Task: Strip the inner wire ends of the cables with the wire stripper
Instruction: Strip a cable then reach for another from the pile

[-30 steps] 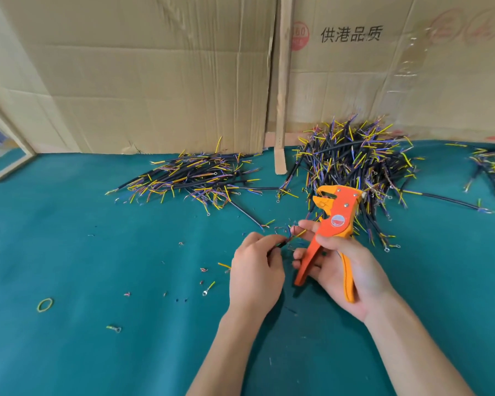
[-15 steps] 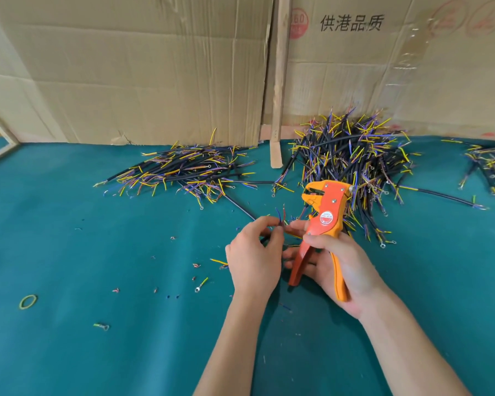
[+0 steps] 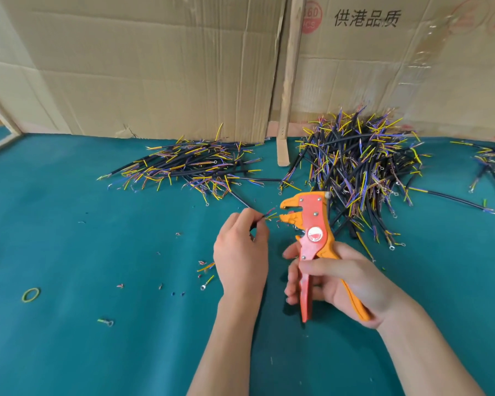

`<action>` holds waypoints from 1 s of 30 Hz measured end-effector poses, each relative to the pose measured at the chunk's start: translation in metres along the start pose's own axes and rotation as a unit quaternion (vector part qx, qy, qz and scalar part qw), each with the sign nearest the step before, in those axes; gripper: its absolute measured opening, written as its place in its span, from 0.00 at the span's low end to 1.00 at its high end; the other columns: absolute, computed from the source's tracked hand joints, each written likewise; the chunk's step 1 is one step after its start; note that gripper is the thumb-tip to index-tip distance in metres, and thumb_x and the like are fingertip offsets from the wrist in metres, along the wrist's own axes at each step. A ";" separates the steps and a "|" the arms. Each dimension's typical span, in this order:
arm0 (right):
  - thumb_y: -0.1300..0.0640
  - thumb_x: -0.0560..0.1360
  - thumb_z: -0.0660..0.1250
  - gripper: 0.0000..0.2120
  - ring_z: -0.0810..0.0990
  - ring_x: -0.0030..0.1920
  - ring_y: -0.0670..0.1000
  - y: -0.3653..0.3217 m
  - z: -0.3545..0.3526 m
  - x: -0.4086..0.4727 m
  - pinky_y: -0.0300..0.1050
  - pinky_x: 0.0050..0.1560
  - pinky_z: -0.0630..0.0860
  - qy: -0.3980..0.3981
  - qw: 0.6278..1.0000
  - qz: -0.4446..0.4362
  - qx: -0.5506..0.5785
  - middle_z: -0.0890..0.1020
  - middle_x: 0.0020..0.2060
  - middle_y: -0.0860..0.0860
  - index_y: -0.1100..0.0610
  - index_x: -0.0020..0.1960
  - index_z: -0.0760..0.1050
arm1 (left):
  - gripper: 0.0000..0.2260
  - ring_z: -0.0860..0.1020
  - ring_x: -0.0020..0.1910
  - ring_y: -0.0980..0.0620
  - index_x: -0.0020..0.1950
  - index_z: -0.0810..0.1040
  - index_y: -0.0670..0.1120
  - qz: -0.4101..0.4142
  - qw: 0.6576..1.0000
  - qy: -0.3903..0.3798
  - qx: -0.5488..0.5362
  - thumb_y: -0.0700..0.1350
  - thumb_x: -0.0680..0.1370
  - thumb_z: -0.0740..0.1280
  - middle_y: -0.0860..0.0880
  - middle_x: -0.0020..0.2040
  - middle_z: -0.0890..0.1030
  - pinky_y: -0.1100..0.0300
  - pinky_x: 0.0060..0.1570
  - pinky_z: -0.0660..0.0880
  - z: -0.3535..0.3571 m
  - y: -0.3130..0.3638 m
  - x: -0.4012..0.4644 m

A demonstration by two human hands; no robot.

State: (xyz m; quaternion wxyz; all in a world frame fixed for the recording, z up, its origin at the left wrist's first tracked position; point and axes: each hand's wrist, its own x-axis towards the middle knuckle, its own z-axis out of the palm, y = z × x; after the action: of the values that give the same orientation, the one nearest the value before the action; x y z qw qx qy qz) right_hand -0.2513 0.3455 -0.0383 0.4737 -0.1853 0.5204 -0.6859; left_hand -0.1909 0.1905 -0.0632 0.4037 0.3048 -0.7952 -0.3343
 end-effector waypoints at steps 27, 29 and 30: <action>0.59 0.71 0.74 0.08 0.75 0.31 0.60 0.004 0.009 0.005 0.54 0.33 0.78 0.009 1.000 0.015 -0.019 0.75 0.34 0.61 0.60 0.44 0.76 | 0.02 0.77 0.40 0.45 0.42 0.83 0.45 0.027 0.999 0.037 0.022 0.39 0.74 0.73 0.49 0.40 0.80 0.50 0.38 0.75 -0.003 0.005 -0.004; 0.56 0.71 0.75 0.10 0.73 0.28 0.58 0.005 0.010 0.006 0.52 0.31 0.75 0.016 0.999 0.016 -0.022 0.73 0.32 0.60 0.58 0.39 0.75 | 0.02 0.77 0.40 0.45 0.42 0.83 0.45 0.030 0.999 0.036 0.025 0.39 0.74 0.73 0.49 0.40 0.80 0.50 0.38 0.75 -0.003 0.005 -0.005; 0.54 0.71 0.75 0.12 0.72 0.27 0.57 0.005 0.011 0.006 0.50 0.29 0.73 0.025 0.999 0.015 -0.023 0.72 0.31 0.59 0.57 0.37 0.74 | 0.02 0.77 0.40 0.45 0.42 0.83 0.45 0.032 0.999 0.035 0.025 0.39 0.73 0.73 0.49 0.40 0.80 0.50 0.38 0.75 -0.003 0.005 -0.005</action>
State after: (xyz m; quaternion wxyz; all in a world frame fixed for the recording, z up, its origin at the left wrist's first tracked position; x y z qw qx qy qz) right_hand -0.2434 0.3344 -0.0400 0.4667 -0.1713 0.5501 -0.6709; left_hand -0.1865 0.1962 -0.0600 0.4341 0.3007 -0.7983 -0.2898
